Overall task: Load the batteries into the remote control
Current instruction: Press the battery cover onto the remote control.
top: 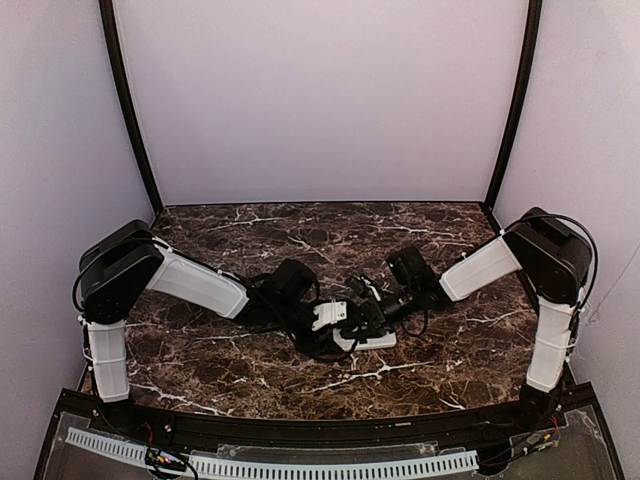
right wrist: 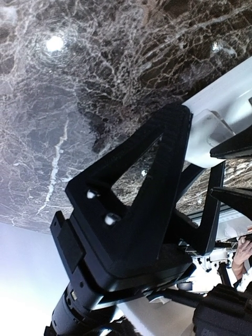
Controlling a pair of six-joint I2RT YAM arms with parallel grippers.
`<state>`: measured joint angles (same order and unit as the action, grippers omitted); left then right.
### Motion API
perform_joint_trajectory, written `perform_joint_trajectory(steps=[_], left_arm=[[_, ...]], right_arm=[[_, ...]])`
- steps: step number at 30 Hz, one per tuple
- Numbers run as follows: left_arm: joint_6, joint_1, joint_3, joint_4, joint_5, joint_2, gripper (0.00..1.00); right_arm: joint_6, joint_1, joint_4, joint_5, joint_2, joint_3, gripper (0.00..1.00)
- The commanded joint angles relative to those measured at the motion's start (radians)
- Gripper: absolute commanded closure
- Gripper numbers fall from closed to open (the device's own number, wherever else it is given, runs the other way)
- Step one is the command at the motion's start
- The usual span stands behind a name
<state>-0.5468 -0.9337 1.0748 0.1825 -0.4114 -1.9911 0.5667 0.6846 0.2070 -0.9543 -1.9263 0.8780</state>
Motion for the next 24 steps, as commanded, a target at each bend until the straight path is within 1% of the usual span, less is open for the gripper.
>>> perform_joint_trajectory(steps=[1, 11, 19, 24], left_arm=[[-0.018, 0.004, 0.019, -0.038, -0.022, -0.007, 0.61], [-0.014, 0.007, 0.023, -0.041, -0.019, -0.009, 0.61], [-0.021, 0.012, 0.025, -0.051, -0.016, -0.01, 0.61], [-0.019, 0.015, 0.026, -0.055, -0.002, -0.01, 0.59]], right_arm=[[0.024, 0.004, 0.037, -0.02, 0.007, 0.035, 0.82], [0.035, 0.016, 0.045, -0.013, -0.055, 0.065, 0.82], [-0.029, 0.015, -0.044, 0.04, -0.086, 0.058, 0.83], [-0.031, 0.013, -0.049, 0.048, -0.089, 0.021, 0.85]])
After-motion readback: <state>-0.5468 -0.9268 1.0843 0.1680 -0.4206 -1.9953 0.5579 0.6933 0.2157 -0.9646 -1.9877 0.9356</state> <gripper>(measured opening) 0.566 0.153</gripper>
